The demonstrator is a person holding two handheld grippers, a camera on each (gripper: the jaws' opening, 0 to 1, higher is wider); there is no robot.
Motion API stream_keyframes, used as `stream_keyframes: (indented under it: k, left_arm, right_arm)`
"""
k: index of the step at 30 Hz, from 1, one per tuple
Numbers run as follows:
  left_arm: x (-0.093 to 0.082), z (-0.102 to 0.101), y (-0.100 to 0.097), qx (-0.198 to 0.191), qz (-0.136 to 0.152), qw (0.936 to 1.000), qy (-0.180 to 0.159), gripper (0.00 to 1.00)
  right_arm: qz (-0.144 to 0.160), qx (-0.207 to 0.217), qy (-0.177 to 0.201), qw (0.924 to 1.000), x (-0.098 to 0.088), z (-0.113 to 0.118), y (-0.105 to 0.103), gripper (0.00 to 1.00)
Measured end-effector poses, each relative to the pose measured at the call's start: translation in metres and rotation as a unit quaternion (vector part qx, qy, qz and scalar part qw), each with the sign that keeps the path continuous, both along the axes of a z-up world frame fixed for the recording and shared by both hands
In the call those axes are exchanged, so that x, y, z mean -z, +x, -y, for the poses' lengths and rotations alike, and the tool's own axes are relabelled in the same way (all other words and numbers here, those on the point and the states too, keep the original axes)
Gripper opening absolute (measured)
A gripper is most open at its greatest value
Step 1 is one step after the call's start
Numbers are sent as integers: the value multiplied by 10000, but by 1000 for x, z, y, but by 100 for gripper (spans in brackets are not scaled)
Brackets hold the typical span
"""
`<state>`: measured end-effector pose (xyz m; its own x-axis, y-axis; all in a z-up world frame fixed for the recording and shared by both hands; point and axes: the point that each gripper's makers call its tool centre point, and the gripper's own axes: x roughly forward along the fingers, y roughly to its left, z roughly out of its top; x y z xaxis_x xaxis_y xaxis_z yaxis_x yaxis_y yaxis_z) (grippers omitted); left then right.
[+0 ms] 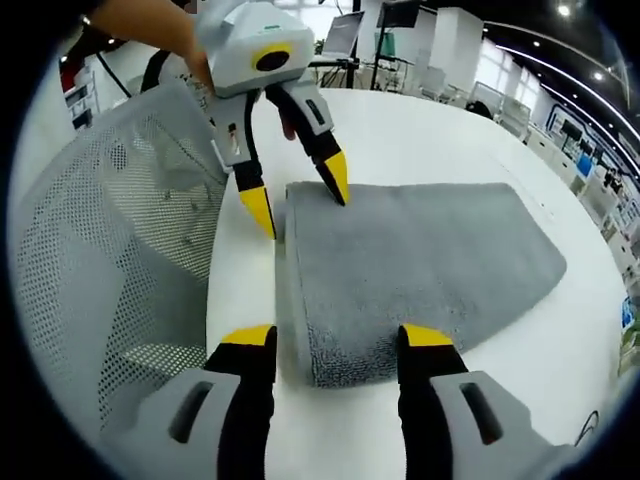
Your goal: Fold the towel on the table until its edges align and the towel forms a compact rectangular stack.
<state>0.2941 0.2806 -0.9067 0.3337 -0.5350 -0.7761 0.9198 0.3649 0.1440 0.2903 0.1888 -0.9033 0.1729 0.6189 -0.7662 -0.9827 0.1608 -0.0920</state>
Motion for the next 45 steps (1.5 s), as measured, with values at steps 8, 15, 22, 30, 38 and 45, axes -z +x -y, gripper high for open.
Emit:
stream_keyframes:
  k: [8, 15, 22, 30, 38, 45]
  left_arm:
    - [3, 0, 1, 95, 106, 9999, 59, 44]
    - [2, -2, 4, 169, 202, 9995, 146, 37]
    - [4, 4, -6, 508, 220, 9978, 363, 27]
    - [5, 1, -6, 319, 74, 9986, 425, 20]
    - [9, 2, -7, 268, -15, 9976, 644, 11]
    - [8, 4, -16, 177, -301, 9974, 623, 10]
  right_arm:
    - [164, -63, -53, 9998, 9, -1, 4, 49]
    - [358, -216, -205, 9989, 11, 1, 6, 42]
    - [367, -227, -167, 9989, 10, 0, 7, 38]
    - [339, -161, -110, 9992, 10, 0, 2, 29]
    - [444, -132, -216, 9987, 11, 4, -2, 14]
    - [-89, 173, -109, 9998, 12, 8, -7, 10]
